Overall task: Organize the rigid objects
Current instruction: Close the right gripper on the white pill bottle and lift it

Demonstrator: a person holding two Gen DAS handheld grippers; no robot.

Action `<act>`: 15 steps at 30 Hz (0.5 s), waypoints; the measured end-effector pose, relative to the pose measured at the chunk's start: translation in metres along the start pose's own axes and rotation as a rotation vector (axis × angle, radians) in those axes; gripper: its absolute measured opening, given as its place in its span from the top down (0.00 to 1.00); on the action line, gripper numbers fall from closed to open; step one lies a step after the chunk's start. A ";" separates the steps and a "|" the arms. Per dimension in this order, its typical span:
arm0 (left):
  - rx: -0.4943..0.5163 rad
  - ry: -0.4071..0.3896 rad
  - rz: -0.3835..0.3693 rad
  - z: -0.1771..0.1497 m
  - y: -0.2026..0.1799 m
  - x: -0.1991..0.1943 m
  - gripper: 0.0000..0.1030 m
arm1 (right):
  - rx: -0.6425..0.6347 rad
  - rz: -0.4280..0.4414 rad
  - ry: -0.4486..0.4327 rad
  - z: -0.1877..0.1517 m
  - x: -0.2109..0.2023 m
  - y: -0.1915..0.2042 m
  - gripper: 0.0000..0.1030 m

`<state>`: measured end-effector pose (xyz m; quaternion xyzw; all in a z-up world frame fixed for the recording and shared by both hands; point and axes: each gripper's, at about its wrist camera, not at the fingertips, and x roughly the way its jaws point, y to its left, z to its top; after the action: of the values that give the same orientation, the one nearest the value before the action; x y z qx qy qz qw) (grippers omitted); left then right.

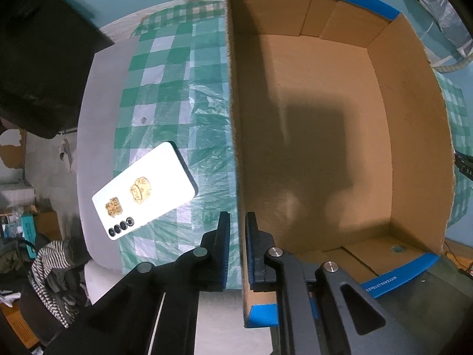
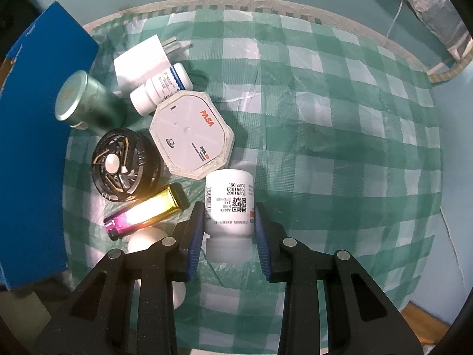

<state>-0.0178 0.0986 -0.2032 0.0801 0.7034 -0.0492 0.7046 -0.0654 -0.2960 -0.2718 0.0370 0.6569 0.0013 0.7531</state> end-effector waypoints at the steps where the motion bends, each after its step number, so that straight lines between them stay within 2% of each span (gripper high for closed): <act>1: 0.004 -0.001 -0.001 0.000 -0.001 -0.001 0.91 | 0.003 0.002 -0.001 0.001 -0.002 -0.001 0.69; 9: 0.004 0.007 -0.006 -0.002 -0.001 0.001 0.91 | 0.010 0.028 -0.029 0.001 -0.021 0.007 0.69; 15: 0.002 0.010 0.004 -0.003 0.000 0.003 0.91 | 0.009 0.027 0.014 0.003 -0.008 0.009 0.70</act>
<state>-0.0205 0.0989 -0.2060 0.0823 0.7067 -0.0482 0.7011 -0.0631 -0.2875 -0.2635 0.0491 0.6616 0.0089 0.7482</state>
